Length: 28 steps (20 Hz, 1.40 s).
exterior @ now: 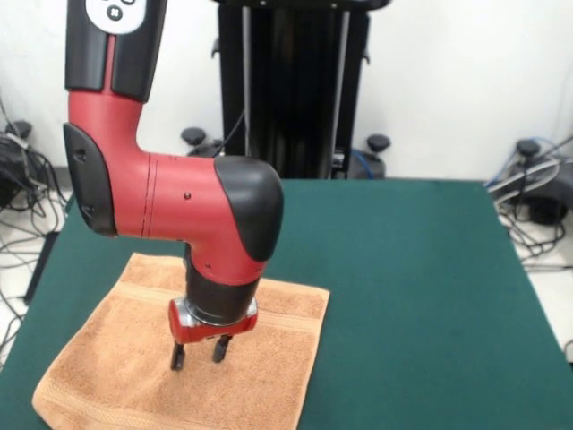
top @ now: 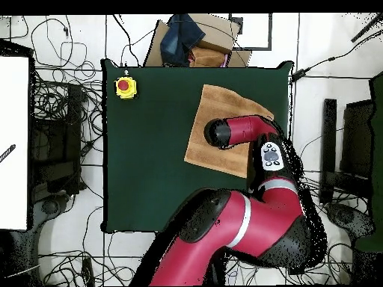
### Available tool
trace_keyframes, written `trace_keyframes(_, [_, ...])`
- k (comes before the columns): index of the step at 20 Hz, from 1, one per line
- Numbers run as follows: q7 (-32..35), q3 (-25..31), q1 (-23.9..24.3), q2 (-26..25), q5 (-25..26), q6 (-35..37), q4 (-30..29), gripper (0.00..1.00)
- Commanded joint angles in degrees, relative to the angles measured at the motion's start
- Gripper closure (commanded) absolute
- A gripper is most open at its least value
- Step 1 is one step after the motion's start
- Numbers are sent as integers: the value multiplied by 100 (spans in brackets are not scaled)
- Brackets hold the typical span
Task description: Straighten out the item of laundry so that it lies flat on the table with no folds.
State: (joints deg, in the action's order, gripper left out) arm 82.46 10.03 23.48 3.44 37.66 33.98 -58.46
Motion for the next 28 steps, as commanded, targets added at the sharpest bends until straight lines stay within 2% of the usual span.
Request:
trace_keyframes(1, [1983, -594, -249, -648, -278, -18, -159, 0])
trace_keyframes(8, [1357, -744, -314, -393, -622, 808, -613, 0])
trace_keyframes(14, [1109, -652, -214, -328, -994, 961, -971, 0])
trace_keyframes(19, [1116, -717, -264, -409, -1187, 944, -1045, 0])
trace_keyframes(22, [1125, -702, -236, -461, -1224, 621, -1092, 0])
trace_keyframes(28, [536, -254, 238, -544, -1397, 267, -1346, 0])
